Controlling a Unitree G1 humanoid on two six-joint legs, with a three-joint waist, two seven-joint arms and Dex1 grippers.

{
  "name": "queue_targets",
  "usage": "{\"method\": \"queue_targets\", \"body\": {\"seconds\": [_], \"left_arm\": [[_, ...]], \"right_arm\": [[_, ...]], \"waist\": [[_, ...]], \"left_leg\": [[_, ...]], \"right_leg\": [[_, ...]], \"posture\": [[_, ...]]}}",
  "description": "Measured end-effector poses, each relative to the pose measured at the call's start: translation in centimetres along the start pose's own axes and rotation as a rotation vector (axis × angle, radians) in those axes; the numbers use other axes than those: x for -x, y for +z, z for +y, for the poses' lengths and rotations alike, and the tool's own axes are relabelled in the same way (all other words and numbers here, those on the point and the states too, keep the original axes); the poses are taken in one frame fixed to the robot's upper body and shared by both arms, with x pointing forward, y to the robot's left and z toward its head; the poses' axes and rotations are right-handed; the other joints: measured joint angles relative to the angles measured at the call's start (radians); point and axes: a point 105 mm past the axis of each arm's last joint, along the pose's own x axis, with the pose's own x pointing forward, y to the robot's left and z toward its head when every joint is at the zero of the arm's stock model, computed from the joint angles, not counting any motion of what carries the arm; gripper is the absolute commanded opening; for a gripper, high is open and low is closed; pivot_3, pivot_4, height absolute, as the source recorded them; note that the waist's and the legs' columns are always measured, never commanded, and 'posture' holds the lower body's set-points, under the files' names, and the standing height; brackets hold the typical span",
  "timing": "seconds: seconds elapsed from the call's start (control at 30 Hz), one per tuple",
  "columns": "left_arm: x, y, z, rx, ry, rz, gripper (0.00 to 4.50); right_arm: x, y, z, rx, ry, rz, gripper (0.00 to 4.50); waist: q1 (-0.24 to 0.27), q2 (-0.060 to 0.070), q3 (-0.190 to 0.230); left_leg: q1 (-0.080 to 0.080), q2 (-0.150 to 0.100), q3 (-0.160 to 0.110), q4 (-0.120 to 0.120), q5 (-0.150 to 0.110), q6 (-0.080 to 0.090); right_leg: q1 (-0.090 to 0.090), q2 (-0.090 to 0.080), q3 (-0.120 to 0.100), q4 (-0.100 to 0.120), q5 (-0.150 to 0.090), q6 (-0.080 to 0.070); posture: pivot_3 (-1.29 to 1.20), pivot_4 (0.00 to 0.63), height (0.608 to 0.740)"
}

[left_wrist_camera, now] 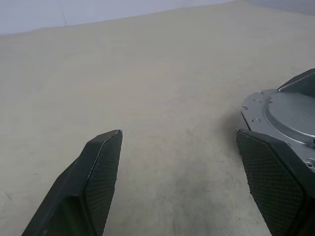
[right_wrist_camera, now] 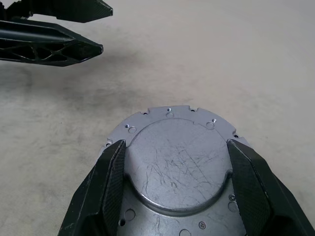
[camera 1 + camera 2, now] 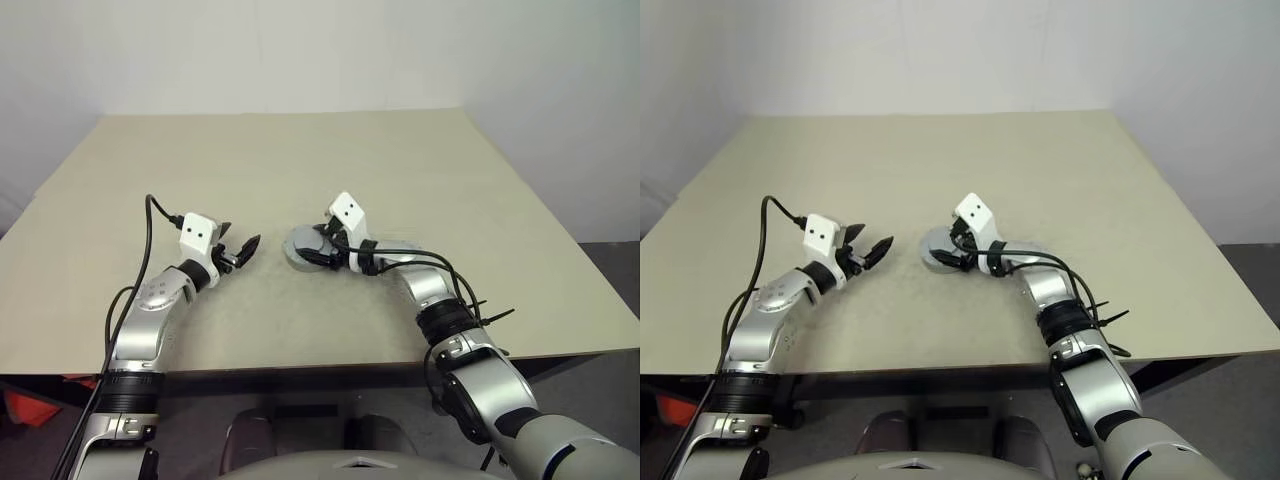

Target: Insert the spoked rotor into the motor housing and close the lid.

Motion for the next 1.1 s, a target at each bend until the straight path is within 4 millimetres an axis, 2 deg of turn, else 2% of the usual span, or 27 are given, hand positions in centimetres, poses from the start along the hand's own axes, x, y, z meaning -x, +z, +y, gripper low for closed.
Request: {"method": "queue_targets", "body": {"seconds": [0.7,0.83,0.93,1.1], "left_arm": [[0.0,0.0,0.0,-0.001,0.004,-0.001,3.86],[0.0,0.0,0.0,0.0,0.003,-0.001,3.86],[0.0,0.0,0.0,0.0,0.003,-0.001,3.86],[0.0,0.0,0.0,0.0,0.003,-0.001,3.86]], "right_arm": [[-0.4,-0.3,-0.3,-0.002,0.014,0.056,3.1],[-0.5,-0.6,-0.5,-0.019,0.013,0.08,3.1],[-0.5,-0.9,-0.6,-0.034,0.01,0.096,3.1],[-0.5,-1.2,-0.7,-0.047,0.009,0.107,3.1]], "waist": [[0.0,-0.001,-0.002],[0.0,0.0,-0.004],[0.002,0.001,-0.006],[0.002,0.003,-0.012]], "left_leg": [[0.004,0.0,0.0,0.0,0.0,0.0],[0.01,0.0,0.0,0.0,-0.001,0.002],[0.016,0.0,0.0,0.0,-0.002,0.003],[0.017,0.0,0.0,0.0,-0.002,0.003]], "right_leg": [[0.002,0.0,0.001,0.003,0.0,0.0],[0.008,-0.001,0.001,0.002,-0.001,0.0],[0.014,-0.002,0.001,0.002,-0.005,0.007],[0.017,-0.002,0.001,0.001,-0.005,0.008]], "posture": [[0.0,0.0,0.74],[0.0,0.0,0.74],[0.0,0.0,0.74],[0.0,0.0,0.74]]}}
